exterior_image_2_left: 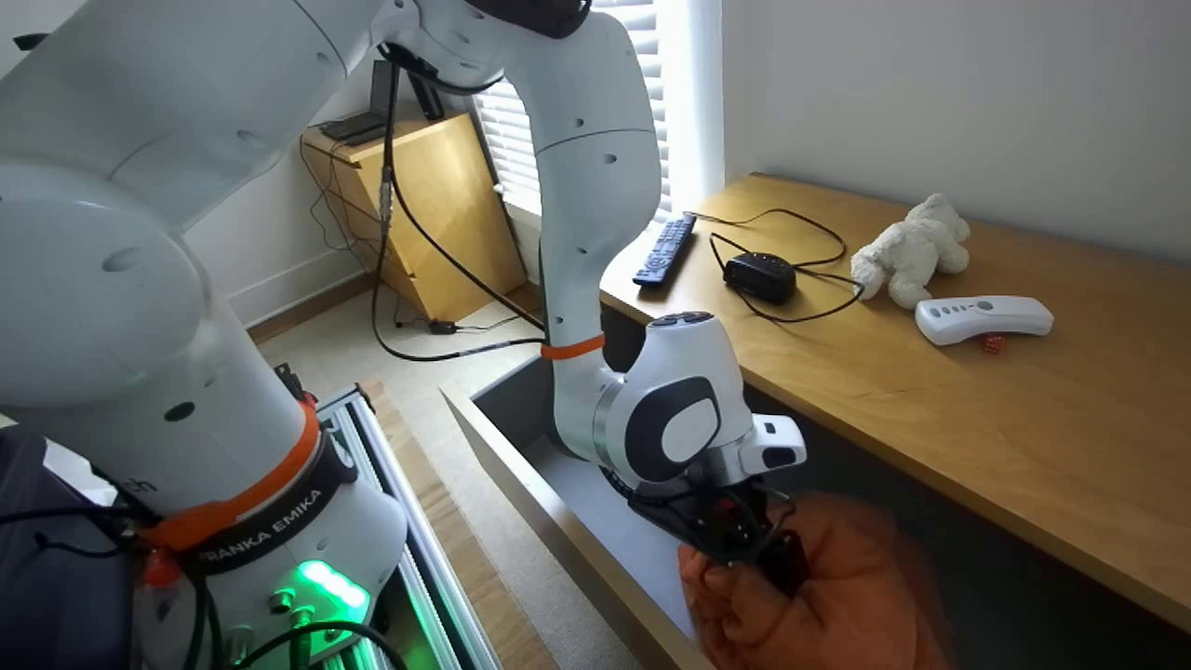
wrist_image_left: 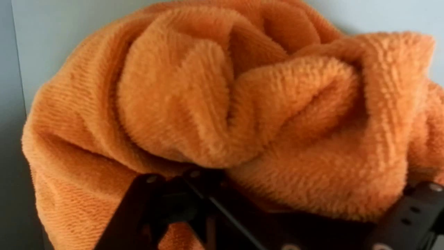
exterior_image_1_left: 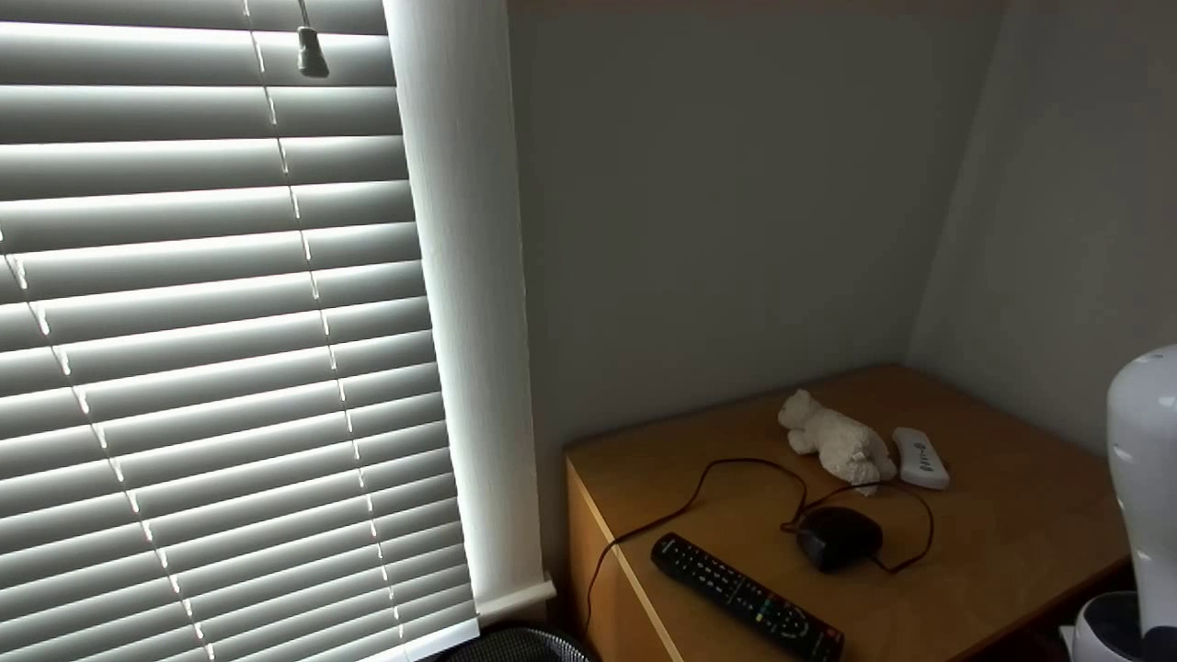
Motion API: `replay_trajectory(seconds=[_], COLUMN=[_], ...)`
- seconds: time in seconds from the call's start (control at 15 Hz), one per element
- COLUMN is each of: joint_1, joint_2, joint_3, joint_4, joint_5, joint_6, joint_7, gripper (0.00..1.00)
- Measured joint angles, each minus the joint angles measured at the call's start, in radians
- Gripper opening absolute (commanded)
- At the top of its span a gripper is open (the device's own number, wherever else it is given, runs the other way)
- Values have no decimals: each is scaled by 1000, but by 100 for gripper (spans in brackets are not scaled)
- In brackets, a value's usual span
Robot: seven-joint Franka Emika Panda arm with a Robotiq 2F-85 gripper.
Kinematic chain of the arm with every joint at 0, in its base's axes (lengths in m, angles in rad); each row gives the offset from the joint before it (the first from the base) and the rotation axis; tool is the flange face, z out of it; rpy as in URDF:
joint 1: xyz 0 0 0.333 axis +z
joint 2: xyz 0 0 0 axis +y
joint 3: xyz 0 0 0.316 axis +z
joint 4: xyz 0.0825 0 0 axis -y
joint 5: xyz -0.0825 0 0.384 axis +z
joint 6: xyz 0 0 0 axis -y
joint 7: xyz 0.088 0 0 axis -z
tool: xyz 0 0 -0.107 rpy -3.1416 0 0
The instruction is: Pick up the orange blanket from the open drawer and put it on the chest of drawer top surface
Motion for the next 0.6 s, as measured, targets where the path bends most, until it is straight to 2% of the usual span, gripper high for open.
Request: replay_trajectory(seconds=[0.4, 0.47, 0.53, 0.6], joint_1=[-95, -114, -133, -155], joint_2=[-48, -66, -86, -109], joint_3=[53, 63, 76, 93], joint_4=[-14, -23, -34, -50], joint_5=[47, 48, 47, 47], joint_6=[8, 8, 8, 8], joint_7=[-80, -93, -105, -117], gripper=[5, 1, 5, 2])
